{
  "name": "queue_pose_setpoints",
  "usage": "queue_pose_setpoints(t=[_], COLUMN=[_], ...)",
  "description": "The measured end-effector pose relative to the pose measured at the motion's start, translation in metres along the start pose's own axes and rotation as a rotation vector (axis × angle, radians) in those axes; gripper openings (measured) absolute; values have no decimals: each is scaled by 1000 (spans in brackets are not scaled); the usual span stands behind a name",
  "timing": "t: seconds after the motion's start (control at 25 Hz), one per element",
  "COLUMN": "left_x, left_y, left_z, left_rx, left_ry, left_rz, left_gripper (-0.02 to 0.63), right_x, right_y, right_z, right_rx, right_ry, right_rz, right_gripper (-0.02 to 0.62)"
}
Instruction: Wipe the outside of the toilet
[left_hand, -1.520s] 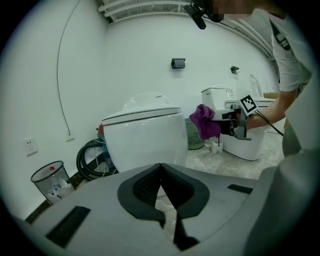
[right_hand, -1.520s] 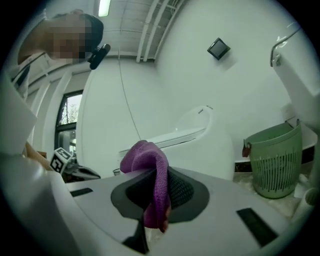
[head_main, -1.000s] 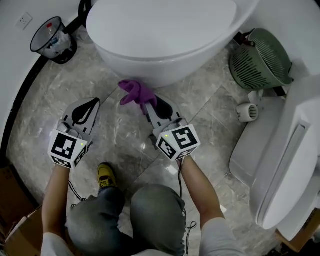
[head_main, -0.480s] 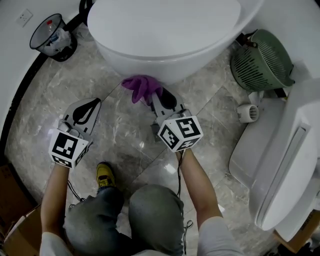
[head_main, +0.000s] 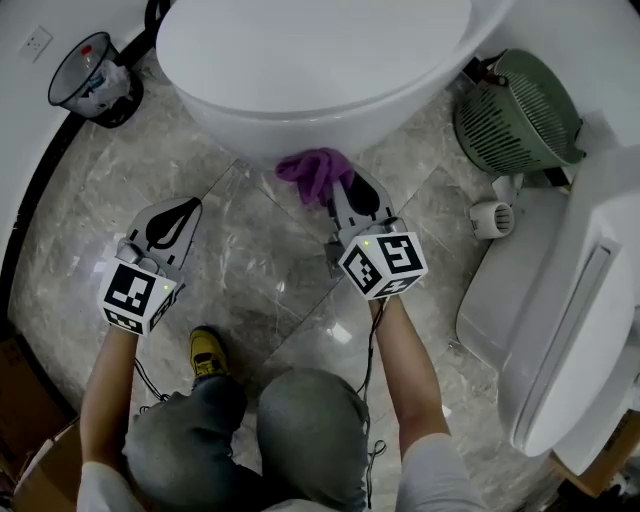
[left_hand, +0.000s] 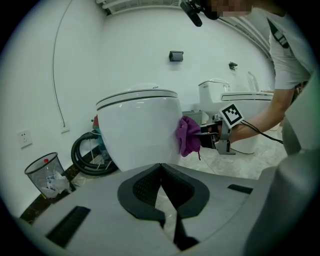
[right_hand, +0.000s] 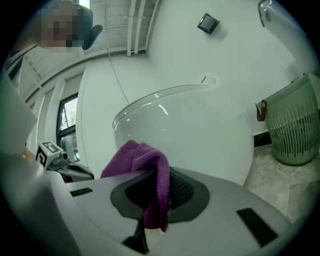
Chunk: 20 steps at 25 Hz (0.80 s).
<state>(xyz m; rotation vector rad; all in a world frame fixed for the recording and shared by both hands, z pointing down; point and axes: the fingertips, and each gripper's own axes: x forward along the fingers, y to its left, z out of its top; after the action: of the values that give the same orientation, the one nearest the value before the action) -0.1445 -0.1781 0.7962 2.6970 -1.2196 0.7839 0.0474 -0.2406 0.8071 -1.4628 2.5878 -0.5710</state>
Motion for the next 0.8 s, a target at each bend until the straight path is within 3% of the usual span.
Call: queue_pose_setpoints(t=[0.24,0.48,0.68,0.8], left_x=[5,9,7,5], left_y=[2,2,1,1], left_z=[-3,-7,-8,-12], left_rx=[11,22,16,31], left_ry=[-4,2,16,18], left_rz=[-12,-18,-17,-18], left_gripper=[12,12,12,12], right_x=[-5,-12,-22,-38], right_y=[-26,-76,-118,-130], right_z=[3,11,16,19], right_rx=[-28,-31,53,42], right_ry=[-7,-26,-57,-75], right_rz=[-60,-232,-384,-412], right_gripper=[63,63,61,61])
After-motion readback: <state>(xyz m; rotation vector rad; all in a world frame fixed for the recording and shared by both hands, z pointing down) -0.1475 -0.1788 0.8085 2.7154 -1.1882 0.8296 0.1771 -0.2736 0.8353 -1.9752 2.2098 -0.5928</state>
